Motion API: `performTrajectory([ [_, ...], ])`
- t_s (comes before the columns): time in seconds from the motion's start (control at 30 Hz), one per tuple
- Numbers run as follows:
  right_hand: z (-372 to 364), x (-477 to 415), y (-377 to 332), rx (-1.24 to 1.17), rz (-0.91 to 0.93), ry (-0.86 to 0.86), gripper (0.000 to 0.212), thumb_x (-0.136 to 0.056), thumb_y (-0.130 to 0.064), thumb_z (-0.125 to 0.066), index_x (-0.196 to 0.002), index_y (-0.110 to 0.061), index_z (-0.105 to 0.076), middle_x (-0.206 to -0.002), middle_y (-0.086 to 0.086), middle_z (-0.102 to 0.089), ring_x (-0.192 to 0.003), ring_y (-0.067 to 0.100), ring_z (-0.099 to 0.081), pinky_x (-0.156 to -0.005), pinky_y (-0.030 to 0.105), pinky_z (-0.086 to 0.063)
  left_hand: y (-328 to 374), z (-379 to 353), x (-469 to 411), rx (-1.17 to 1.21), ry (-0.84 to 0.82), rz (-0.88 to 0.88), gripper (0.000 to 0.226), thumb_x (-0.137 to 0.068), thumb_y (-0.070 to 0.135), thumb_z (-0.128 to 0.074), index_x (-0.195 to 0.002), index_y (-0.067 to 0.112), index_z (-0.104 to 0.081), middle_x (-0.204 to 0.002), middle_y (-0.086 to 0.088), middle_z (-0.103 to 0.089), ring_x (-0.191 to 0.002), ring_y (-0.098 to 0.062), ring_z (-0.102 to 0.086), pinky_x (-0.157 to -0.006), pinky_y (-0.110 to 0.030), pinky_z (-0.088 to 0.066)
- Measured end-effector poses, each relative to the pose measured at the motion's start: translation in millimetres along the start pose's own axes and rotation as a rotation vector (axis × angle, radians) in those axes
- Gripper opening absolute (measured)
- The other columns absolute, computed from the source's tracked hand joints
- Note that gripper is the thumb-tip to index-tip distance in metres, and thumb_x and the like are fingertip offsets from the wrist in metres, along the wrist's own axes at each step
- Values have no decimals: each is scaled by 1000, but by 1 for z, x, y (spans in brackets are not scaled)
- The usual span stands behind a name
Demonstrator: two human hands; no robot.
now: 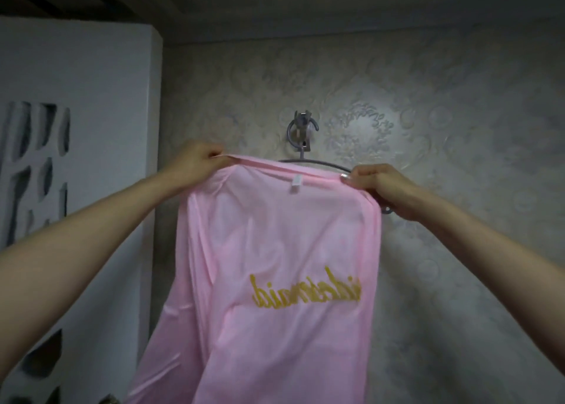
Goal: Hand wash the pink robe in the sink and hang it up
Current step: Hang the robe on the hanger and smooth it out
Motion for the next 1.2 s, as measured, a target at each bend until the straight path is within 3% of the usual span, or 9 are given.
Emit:
performTrajectory([
  [0.2,-5,6,26,-115,-3,-63,32,-70,-36,-79,-67,-16,-54,-64,2,-50,-60,10,-48,-61,26,-37,-20,-33,22,418,-110,395,24,-91,24,-60,-73,9,-63,-63,-2,-58,-55,-10,-52,-47,-15,-37],
  [0.37,5,29,64,52,-246,-493,44,-66,-31,-78,-94,1,-67,-92,12,-69,-82,19,-65,-74,27,-52,-21,-51,45,1023,-322,595,21,-91,15,-55,-85,1,-70,-81,-12,-72,-66,-13,-69,-54,-17,-52],
  [0.5,26,45,96,88,-301,-432,49,-61,-37,-82,-86,2,-69,-84,16,-68,-78,21,-63,-72,27,-50,-47,-57,68,814,-694,430,49,-55,37,-85,-83,-1,-71,-89,-9,-72,-76,-14,-65,-68,-18,-52],
  [0.6,26,53,114,-44,-255,-353,51,-64,-34,-81,-92,6,-66,-89,15,-64,-85,21,-60,-78,28,-46,-62,-74,88,479,-995,282,57,-59,57,-80,-79,6,-64,-76,-4,-56,-70,-15,-51,-62,-21,-39],
  [0.73,21,58,117,-202,-239,-297,25,-64,-25,-79,-78,-7,-71,-76,8,-64,-68,11,-59,-60,19,-46,-79,-84,94,535,-790,304,61,-48,68,-78,-68,14,-57,-66,-1,-48,-64,-13,-45,-60,-21,-35],
  [0.87,36,47,98,76,-124,-155,28,-62,-29,-82,-82,-11,-76,-81,9,-72,-76,10,-62,-68,16,-46,-83,-79,89,933,-542,462,89,-24,48,-93,-87,-4,-59,-80,-16,-54,-70,-22,-53,-60,-24,-45],
  [0.93,46,43,89,134,-81,-25,11,-70,-21,-82,-68,-13,-76,-66,3,-68,-65,6,-56,-59,12,-41,-81,-74,85,943,-604,447,83,-31,43,-94,-89,-4,-60,-81,-15,-57,-70,-21,-56,-60,-23,-48],
  [1.07,55,46,102,174,-50,50,39,-70,-38,-78,-52,-13,-55,-54,0,-41,-54,8,-34,-49,16,-24,-85,-81,89,545,-790,306,53,-53,67,-77,-69,19,-60,-62,6,-47,-61,-9,-43,-54,-19,-31],
  [1.2,55,51,126,-9,-100,-4,39,-63,-41,-81,-58,-14,-53,-60,4,-41,-55,9,-35,-48,17,-25,-86,-84,92,728,-687,378,59,-47,53,-85,-76,7,-63,-75,-8,-55,-71,-22,-51,-68,-27,-40],
])
Point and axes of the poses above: each hand's wrist, its own x-axis away from the middle knuckle, its own z-axis out of the back of the hand, y = z × x, the point moved 3 cm from there along -x, towards the middle knuckle
